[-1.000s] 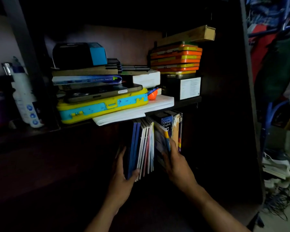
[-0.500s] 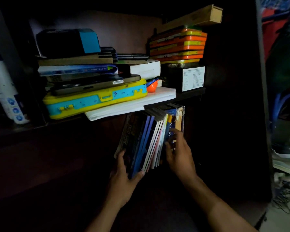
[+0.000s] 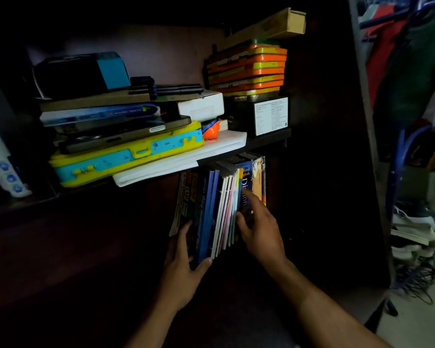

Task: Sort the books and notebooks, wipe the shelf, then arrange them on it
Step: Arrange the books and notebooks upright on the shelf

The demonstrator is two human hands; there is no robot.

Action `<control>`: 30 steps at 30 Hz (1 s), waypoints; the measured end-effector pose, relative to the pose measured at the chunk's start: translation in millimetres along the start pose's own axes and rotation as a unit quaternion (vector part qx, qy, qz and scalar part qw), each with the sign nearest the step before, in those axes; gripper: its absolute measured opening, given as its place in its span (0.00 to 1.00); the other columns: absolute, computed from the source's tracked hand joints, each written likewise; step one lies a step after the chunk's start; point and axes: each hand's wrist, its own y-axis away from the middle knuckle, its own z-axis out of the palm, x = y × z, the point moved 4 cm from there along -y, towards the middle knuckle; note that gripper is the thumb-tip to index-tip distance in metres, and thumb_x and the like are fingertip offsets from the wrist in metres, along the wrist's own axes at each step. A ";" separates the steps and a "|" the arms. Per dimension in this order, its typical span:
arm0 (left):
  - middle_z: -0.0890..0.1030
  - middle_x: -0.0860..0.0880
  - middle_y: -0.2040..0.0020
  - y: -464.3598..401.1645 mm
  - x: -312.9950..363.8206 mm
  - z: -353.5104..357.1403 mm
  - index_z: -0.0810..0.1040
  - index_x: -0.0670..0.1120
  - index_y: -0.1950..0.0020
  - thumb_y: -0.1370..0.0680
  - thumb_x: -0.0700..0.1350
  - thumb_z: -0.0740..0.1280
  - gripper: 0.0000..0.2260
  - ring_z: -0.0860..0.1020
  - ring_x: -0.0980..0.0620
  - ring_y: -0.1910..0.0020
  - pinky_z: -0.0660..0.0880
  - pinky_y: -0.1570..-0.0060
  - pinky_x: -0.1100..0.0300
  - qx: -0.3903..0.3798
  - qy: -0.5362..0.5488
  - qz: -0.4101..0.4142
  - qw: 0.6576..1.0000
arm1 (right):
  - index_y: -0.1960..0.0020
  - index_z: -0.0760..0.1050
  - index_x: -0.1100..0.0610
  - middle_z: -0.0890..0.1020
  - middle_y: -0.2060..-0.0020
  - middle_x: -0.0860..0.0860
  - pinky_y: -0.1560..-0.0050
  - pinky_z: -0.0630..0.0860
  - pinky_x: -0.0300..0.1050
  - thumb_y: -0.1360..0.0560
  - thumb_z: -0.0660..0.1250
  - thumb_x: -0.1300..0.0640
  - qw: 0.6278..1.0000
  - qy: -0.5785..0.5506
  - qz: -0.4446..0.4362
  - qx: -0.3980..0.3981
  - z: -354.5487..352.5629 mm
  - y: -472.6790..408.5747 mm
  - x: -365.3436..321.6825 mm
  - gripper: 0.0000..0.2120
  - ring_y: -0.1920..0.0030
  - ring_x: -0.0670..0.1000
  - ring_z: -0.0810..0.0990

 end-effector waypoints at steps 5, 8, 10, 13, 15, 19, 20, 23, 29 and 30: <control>0.63 0.47 0.24 16.8 25.5 -12.3 0.58 0.58 0.20 0.23 0.45 0.74 0.37 0.73 0.47 0.32 0.75 0.37 0.52 0.083 -0.087 0.040 0.992 | 0.24 0.60 0.42 0.74 0.37 0.44 0.48 0.78 0.37 0.19 0.67 0.53 0.999 0.007 0.012 -0.037 -21.7 43.5 -21.5 0.28 0.48 0.41 0.77; 0.69 0.45 0.29 47.8 57.5 -5.9 0.65 0.53 0.23 0.23 0.43 0.74 0.31 0.76 0.48 0.39 0.76 0.38 0.50 0.060 -0.067 0.034 0.995 | 0.30 0.69 0.50 0.75 0.47 0.46 0.49 0.77 0.40 0.22 0.70 0.57 0.999 0.014 0.024 -0.045 -68.6 99.2 -36.9 0.22 0.53 0.42 0.77; 0.77 0.49 0.39 71.5 84.8 12.4 0.72 0.51 0.29 0.23 0.43 0.74 0.24 0.79 0.54 0.50 0.78 0.43 0.51 0.007 -0.030 0.038 0.999 | 0.34 0.73 0.52 0.75 0.49 0.47 0.48 0.74 0.34 0.23 0.71 0.58 0.998 0.027 0.039 -0.038 -108.9 133.5 -39.5 0.19 0.51 0.42 0.77; 0.82 0.55 0.53 122.9 165.4 65.9 0.80 0.53 0.41 0.24 0.44 0.74 0.13 0.81 0.59 0.57 0.78 0.52 0.60 -0.143 0.001 0.109 0.984 | 0.39 0.76 0.51 0.79 0.50 0.48 0.47 0.73 0.33 0.24 0.72 0.56 0.997 0.051 0.061 0.008 -201.2 180.1 -55.1 0.14 0.49 0.42 0.78; 0.84 0.56 0.55 151.3 217.7 95.4 0.81 0.54 0.44 0.24 0.45 0.74 0.10 0.81 0.61 0.57 0.78 0.52 0.63 -0.201 0.020 0.150 0.968 | 0.42 0.77 0.51 0.80 0.51 0.48 0.47 0.75 0.37 0.25 0.71 0.55 0.995 0.069 0.066 -0.002 -252.3 199.8 -72.8 0.12 0.50 0.43 0.79; 0.85 0.55 0.54 207.1 316.3 157.1 0.82 0.52 0.45 0.24 0.45 0.74 0.09 0.83 0.59 0.55 0.79 0.52 0.58 -0.262 0.059 0.215 0.939 | 0.45 0.76 0.49 0.80 0.53 0.47 0.50 0.76 0.42 0.24 0.70 0.51 0.980 0.172 0.093 -0.047 -365.1 246.3 -102.5 0.09 0.52 0.45 0.79; 0.85 0.56 0.53 216.6 332.1 167.0 0.82 0.53 0.44 0.23 0.46 0.74 0.09 0.83 0.60 0.56 0.79 0.53 0.59 -0.270 0.061 0.224 0.935 | 0.45 0.76 0.47 0.80 0.52 0.46 0.50 0.77 0.44 0.24 0.70 0.48 0.973 0.193 0.115 -0.060 -387.4 254.9 -105.3 0.10 0.52 0.45 0.79; 0.84 0.55 0.52 244.4 379.8 200.3 0.81 0.53 0.42 0.22 0.50 0.73 0.10 0.82 0.60 0.58 0.78 0.56 0.63 -0.311 0.067 0.237 0.918 | 0.41 0.75 0.48 0.81 0.49 0.47 0.46 0.77 0.47 0.23 0.70 0.46 0.947 0.253 0.183 -0.078 -463.5 277.2 -107.7 0.13 0.51 0.46 0.79; 0.82 0.56 0.45 258.2 412.7 232.7 0.79 0.54 0.37 0.21 0.51 0.72 0.14 0.82 0.59 0.54 0.78 0.50 0.61 -0.350 0.047 0.229 0.907 | 0.36 0.73 0.51 0.83 0.46 0.50 0.50 0.73 0.46 0.22 0.70 0.44 0.919 0.285 0.271 -0.033 -549.7 285.3 -81.1 0.18 0.51 0.51 0.78; 0.82 0.56 0.44 257.6 413.6 235.2 0.79 0.55 0.36 0.21 0.51 0.72 0.14 0.82 0.59 0.54 0.78 0.49 0.61 -0.356 0.043 0.227 0.906 | 0.35 0.72 0.51 0.83 0.45 0.50 0.49 0.74 0.47 0.21 0.69 0.44 0.915 0.287 0.281 -0.037 -553.5 287.3 -72.9 0.19 0.49 0.52 0.79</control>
